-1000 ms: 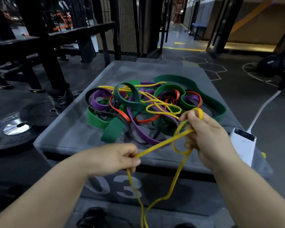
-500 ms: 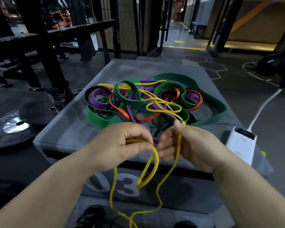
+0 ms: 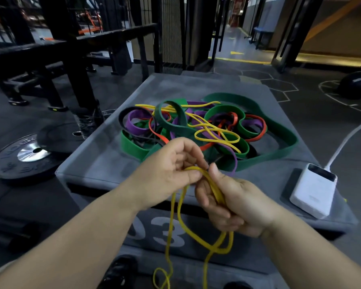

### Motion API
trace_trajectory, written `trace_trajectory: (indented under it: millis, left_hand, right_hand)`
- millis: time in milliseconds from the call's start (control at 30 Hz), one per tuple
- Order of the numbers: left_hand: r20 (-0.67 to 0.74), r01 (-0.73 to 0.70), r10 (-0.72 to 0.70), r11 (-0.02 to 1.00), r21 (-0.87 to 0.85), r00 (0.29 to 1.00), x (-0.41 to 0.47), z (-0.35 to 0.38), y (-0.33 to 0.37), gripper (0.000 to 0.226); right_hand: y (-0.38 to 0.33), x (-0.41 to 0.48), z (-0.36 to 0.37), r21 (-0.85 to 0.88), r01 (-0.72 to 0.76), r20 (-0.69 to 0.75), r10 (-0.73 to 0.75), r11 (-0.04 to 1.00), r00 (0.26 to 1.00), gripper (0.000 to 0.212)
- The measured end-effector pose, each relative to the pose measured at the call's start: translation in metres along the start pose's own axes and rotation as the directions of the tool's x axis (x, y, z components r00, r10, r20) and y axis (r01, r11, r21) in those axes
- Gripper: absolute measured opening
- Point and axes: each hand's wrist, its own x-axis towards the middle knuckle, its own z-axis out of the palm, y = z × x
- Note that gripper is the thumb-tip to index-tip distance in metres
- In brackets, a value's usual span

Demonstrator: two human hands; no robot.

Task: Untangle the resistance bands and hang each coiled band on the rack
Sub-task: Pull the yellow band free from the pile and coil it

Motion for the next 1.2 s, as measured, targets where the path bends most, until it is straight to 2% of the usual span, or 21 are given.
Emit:
trace_trajectory:
  millis: [100, 200, 233, 367, 500, 633, 767, 867, 933, 1067, 1200]
  left_hand:
    - [0.045, 0.079, -0.081, 0.996, 0.041, 0.996, 0.0, -0.006, -0.007, 0.021]
    - [0.03, 0.086, -0.1, 0.949, 0.305, 0.995, 0.002, -0.007, -0.014, 0.03]
    - [0.014, 0.064, -0.073, 0.942, 0.329, 0.997, 0.004, -0.005, -0.015, 0.032]
    - [-0.059, -0.005, 0.01, 0.995, 0.099, 0.998, 0.006, 0.003, -0.012, 0.027]
    - [-0.021, 0.031, -0.032, 0.998, -0.049, 0.999, 0.002, 0.014, -0.013, 0.024]
    - [0.035, 0.106, -0.103, 0.99, -0.092, 0.994, -0.002, 0.018, -0.012, 0.021]
    - [-0.078, 0.106, -0.118, 0.983, -0.153, 0.99, -0.002, 0.017, -0.004, 0.022]
    - [-0.215, 0.072, -0.139, 0.953, -0.293, 0.967, 0.002, 0.015, -0.002, 0.022]
    - [-0.259, 0.07, -0.174, 0.928, -0.365, 0.95, 0.003, 0.013, -0.003, 0.022]
    - [-0.207, 0.144, -0.274, 0.86, -0.49, 0.939, 0.002, 0.012, -0.005, 0.021]
    - [-0.169, 0.185, -0.336, 0.797, -0.575, 0.926, 0.002, 0.014, -0.007, 0.021]
  right_hand:
    - [-0.002, -0.003, -0.007, 0.141, -0.009, 0.105, -0.006, 0.99, 0.994, 0.052]
    - [-0.001, -0.006, -0.015, 0.24, -0.067, 0.237, 0.009, 0.969, 0.972, 0.048]
    - [-0.001, -0.007, -0.016, 0.248, -0.093, 0.272, 0.023, 0.964, 0.962, 0.048]
    - [0.0, -0.007, -0.015, 0.271, -0.155, 0.382, 0.042, 0.95, 0.923, 0.051]
    - [0.001, -0.005, -0.014, 0.301, -0.145, 0.41, 0.009, 0.943, 0.912, 0.051]
    - [-0.002, -0.006, -0.015, 0.29, -0.127, 0.345, 0.02, 0.949, 0.939, 0.05]
    - [-0.004, -0.008, -0.017, 0.278, -0.11, 0.244, 0.041, 0.954, 0.969, 0.053]
    - [-0.002, -0.007, -0.018, 0.276, -0.1, 0.257, 0.027, 0.956, 0.966, 0.053]
    - [-0.002, -0.006, -0.019, 0.301, -0.062, 0.268, -0.022, 0.952, 0.963, 0.05]
    - [-0.006, -0.006, -0.022, 0.375, 0.04, 0.236, -0.137, 0.926, 0.962, 0.039]
    - [-0.008, -0.007, -0.021, 0.344, 0.127, 0.235, -0.216, 0.931, 0.948, 0.033]
